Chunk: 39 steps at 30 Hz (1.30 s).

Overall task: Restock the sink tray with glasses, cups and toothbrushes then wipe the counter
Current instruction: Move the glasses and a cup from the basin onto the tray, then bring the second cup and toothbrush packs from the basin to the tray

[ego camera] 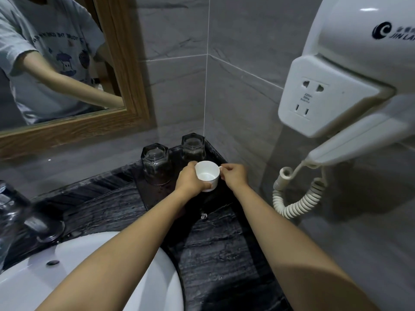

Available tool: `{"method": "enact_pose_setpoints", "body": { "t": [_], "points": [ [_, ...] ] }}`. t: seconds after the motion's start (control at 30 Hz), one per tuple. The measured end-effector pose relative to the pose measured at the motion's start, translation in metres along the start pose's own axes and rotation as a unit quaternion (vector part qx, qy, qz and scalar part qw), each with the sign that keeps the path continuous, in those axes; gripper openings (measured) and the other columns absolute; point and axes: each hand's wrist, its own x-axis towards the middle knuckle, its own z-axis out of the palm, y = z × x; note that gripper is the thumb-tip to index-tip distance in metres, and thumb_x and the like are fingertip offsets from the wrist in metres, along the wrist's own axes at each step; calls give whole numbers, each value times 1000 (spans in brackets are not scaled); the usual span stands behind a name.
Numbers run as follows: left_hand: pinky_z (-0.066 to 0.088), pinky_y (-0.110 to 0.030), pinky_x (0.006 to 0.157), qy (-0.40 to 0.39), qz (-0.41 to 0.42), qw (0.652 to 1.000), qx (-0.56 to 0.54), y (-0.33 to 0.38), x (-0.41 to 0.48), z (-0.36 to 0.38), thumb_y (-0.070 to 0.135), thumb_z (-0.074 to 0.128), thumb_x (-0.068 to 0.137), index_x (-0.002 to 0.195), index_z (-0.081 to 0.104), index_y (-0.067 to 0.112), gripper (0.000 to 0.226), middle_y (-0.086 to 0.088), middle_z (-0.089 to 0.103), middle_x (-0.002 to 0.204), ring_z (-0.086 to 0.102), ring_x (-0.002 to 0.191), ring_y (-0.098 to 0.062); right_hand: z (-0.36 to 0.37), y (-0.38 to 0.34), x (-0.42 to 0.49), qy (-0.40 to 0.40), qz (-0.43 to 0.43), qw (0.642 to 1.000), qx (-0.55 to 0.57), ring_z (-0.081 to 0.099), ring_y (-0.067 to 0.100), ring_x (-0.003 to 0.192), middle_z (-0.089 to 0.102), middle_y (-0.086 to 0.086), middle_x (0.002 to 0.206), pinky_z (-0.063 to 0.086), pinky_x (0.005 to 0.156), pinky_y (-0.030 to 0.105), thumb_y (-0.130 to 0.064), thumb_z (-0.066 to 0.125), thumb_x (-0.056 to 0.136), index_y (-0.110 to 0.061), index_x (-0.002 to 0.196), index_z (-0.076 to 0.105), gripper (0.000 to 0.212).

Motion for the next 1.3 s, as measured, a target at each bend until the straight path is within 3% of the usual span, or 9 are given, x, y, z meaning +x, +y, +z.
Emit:
{"method": "enact_pose_setpoints", "body": {
  "t": [0.13,0.3,0.57,0.73,0.87,1.0,1.07,1.2,1.3],
  "points": [
    [38,-27,75,6,6,1000,-6,0,-1,0,28,83,59,124,45,8,78,-11,59,121,54,110,-28,-1,-2,0,7,-7,999,-31,53,16,80,62,8,80,49,81,34,-11,62,85,0,103,72,24],
    [38,-26,77,4,18,1000,-3,-2,-5,-3,27,81,62,122,46,6,72,-13,59,122,55,111,-30,-4,-10,-9,14,-9,997,-69,62,25,103,67,22,117,46,95,36,-13,59,88,1,115,66,31],
    [42,-32,89,-24,19,998,61,-13,-35,-21,32,68,78,130,42,6,64,-16,53,132,51,119,-29,-19,-29,-51,-21,-65,958,-277,52,38,118,57,26,126,44,92,38,-20,46,93,5,121,54,38],
    [40,-38,103,-62,-4,983,170,-28,-76,-46,43,57,84,134,40,9,63,-17,46,138,46,124,-32,-27,-24,-106,-98,-76,896,-426,27,37,136,31,19,148,30,107,46,-46,52,87,-7,143,25,74],
    [46,-36,91,-97,-52,958,264,-46,-119,-68,43,54,85,118,54,8,48,-15,59,125,54,114,-32,-22,-19,-145,-264,-44,784,-560,2,38,145,-2,12,160,15,115,53,-64,48,83,-16,152,-3,98],
    [43,-34,94,-162,-99,930,316,-66,-165,-91,43,49,88,118,57,9,46,-12,58,128,53,116,-29,-3,-27,-179,-367,-80,689,-620,10,40,144,10,16,158,20,116,53,-63,46,86,-10,151,11,91],
    [46,-33,85,-198,-142,913,326,-77,-187,-105,44,46,90,113,58,7,46,-13,59,126,56,105,-27,12,-31,-196,-418,-110,644,-631,29,37,139,27,17,154,30,111,47,-58,44,89,-6,147,25,80],
    [53,-37,87,-228,-225,912,256,-101,-232,-132,42,46,90,123,53,12,45,-8,58,113,60,96,-21,50,-42,-231,-485,-164,579,-635,54,32,101,53,9,118,48,77,37,-50,45,93,2,128,52,63],
    [52,-43,92,-212,-282,909,223,-121,-262,-160,39,46,91,126,50,11,45,-9,56,123,60,109,-24,83,-57,-261,-509,-197,550,-632,57,30,104,54,11,120,48,88,39,-55,44,90,-3,128,52,65]
  ]
}}
